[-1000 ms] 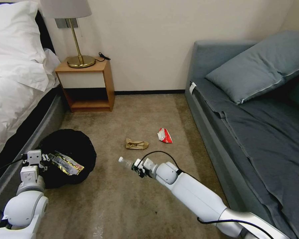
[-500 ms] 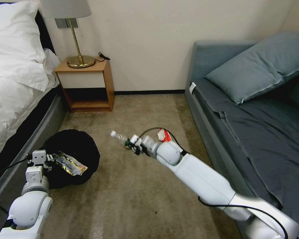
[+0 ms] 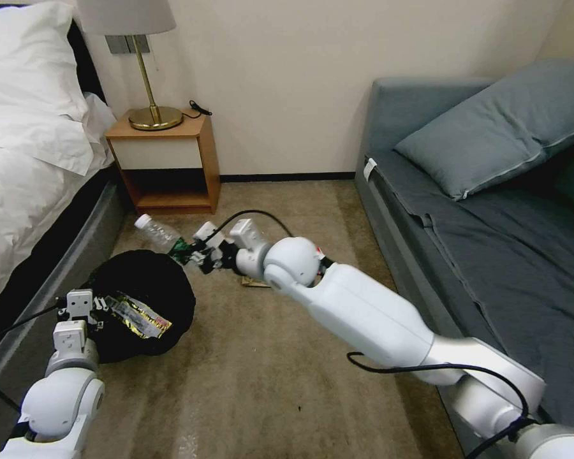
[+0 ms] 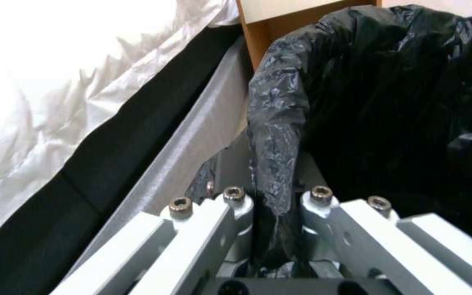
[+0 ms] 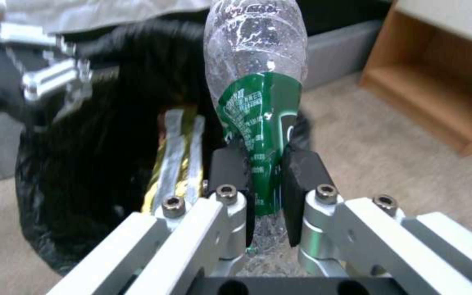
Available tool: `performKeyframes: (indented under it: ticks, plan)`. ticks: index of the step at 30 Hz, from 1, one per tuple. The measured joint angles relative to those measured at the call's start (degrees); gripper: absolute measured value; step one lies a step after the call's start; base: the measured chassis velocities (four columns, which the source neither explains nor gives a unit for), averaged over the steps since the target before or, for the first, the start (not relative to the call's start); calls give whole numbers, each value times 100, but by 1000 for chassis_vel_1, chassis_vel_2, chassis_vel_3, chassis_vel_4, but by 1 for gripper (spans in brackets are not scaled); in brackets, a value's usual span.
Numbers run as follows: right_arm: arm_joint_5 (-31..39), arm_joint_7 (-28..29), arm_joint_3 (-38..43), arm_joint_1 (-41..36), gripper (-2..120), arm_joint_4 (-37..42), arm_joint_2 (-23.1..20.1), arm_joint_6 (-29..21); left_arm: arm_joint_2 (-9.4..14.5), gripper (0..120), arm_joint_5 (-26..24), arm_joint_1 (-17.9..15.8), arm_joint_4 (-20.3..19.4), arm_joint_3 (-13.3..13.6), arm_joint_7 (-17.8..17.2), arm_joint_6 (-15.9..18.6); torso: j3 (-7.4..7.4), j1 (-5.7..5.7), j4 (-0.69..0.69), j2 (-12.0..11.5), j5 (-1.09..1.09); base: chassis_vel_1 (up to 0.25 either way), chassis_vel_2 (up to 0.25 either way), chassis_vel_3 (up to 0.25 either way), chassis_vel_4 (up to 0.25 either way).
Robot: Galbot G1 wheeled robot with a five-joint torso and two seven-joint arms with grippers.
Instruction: Pick up the trash bin, then pick up the garbage on the floor and place it into the trash bin.
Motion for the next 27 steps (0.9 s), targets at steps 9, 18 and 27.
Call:
performKeyframes:
  ticks: [9,18,27]
  plan:
    - [-186,115,-229,-307,6,-305,401,78,-34,5,-26,11,-13,3,10,-16,0,0,0,0,0,0,0,0,0]
    - [-257,430,-329,-453,22,-454,662,120,-102,5,-139,1,-23,47,23,-4,0,0,0,0,0,0,0,0,0]
    - [-277,468,-335,-616,58,-411,542,118,-140,5,-158,44,-36,28,18,1,0,0,0,0,1,0,0,0,0]
